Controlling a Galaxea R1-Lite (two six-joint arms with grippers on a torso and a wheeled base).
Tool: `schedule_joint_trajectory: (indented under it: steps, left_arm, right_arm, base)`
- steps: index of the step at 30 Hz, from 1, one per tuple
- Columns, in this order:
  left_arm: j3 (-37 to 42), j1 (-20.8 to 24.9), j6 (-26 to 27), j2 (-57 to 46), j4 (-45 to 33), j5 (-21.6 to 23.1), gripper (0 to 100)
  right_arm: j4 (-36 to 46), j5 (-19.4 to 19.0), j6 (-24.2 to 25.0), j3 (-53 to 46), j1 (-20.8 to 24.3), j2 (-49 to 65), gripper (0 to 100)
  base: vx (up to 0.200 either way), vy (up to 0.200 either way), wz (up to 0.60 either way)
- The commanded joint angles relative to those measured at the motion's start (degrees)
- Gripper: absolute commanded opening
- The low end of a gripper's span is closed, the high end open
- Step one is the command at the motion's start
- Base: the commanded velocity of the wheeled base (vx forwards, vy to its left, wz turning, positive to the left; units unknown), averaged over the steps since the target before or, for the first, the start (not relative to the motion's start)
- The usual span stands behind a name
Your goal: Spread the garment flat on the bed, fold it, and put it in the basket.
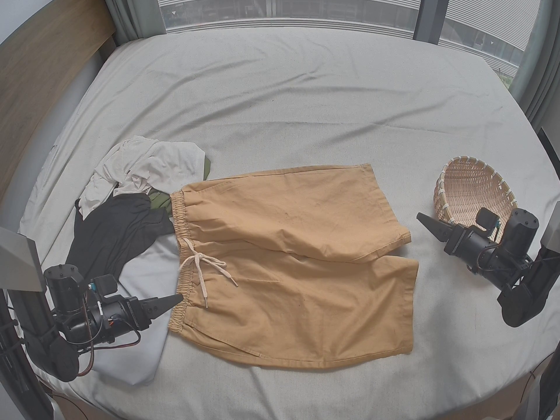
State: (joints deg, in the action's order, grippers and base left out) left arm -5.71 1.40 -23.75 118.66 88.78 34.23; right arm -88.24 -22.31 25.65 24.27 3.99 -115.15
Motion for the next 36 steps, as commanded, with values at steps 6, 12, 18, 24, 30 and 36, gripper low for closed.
schedule_joint_trajectory:
  steps: [6,12,18,24,30,36]
  left_arm:
    - [0.61,0.0,0.81,5.35,-0.01,0.05,100]
    - [1.05,0.09,0.81,7.99,-0.01,-0.22,100]
    - [0.52,0.09,1.86,11.06,0.07,0.05,100]
    - [-1.5,0.18,1.86,12.73,0.07,0.05,100]
    - [-2.91,0.53,1.6,13.79,0.07,-0.13,100]
    - [-3.35,0.62,1.77,14.49,0.16,-0.13,0]
  right_arm:
    - [-0.01,-0.02,0.02,0.07,-0.03,-0.16,100]
    - [-0.01,-0.1,0.1,0.16,-0.47,-0.25,100]
    - [-0.01,-0.1,0.1,0.16,-0.47,-0.16,100]
    - [-0.01,-0.1,0.02,0.25,-0.47,-0.16,100]
    - [-0.01,-0.02,0.1,0.25,-0.47,-0.07,100]
    - [-0.01,-0.1,0.02,-0.19,-0.47,-0.16,100]
  base:
    - [0.0,0.0,0.0]
    - [0.0,0.0,0.0]
    - [0.0,0.0,0.0]
    - [0.0,0.0,0.0]
    - [0.0,0.0,0.0]
    - [0.0,0.0,0.0]
